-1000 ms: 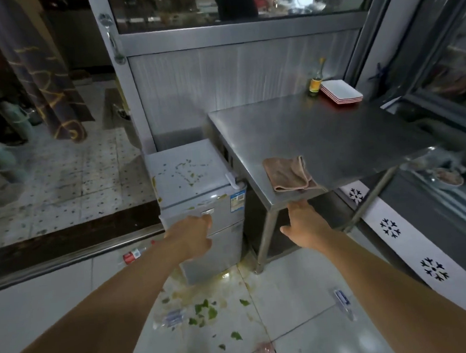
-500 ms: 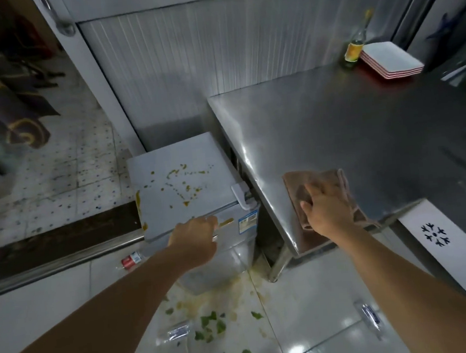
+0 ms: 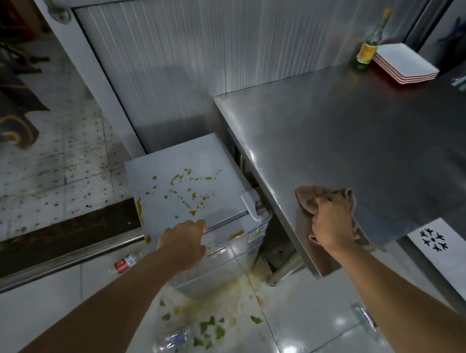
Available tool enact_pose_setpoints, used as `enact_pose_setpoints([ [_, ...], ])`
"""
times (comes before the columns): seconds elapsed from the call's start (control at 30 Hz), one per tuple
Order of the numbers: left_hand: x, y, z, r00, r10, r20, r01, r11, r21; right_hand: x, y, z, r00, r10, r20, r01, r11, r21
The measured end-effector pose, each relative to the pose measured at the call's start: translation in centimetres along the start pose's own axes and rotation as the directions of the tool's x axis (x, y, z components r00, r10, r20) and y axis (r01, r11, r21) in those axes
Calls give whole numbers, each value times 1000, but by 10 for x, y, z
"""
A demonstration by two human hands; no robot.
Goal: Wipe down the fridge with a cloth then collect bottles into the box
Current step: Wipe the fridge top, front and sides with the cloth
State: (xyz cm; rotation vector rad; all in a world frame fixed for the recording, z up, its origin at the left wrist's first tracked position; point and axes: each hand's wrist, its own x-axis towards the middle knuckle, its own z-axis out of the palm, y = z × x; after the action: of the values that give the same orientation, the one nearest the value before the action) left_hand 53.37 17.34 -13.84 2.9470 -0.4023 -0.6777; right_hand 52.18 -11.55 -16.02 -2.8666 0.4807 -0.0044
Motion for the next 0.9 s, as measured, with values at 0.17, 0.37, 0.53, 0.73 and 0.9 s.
enact_pose_setpoints([
  [0.17, 3, -30, -22, 999, 44, 13, -43, 998, -37, -10, -55, -3, 988, -143, -52, 149, 978, 147],
  [0.37, 17, -83, -42, 992, 124, -19, -125, 991, -48, -10, -140, 9, 987, -145, -71, 158, 951, 264],
  [0.53, 48, -115, -37, 992, 122, -34, -124, 992, -36, 1, -171, 39, 981, -146, -128, 166, 973, 161],
  [0.73, 103, -136, -6, 992, 41, -122, -61, 985, -163, 52, -186, 82, 977, -190, -99, 192, 981, 4],
  [0.9, 147, -138, 20, 961, 8, -275, -75, 969, -234, 76, -168, 143, 960, -248, 128, 263, 957, -124],
])
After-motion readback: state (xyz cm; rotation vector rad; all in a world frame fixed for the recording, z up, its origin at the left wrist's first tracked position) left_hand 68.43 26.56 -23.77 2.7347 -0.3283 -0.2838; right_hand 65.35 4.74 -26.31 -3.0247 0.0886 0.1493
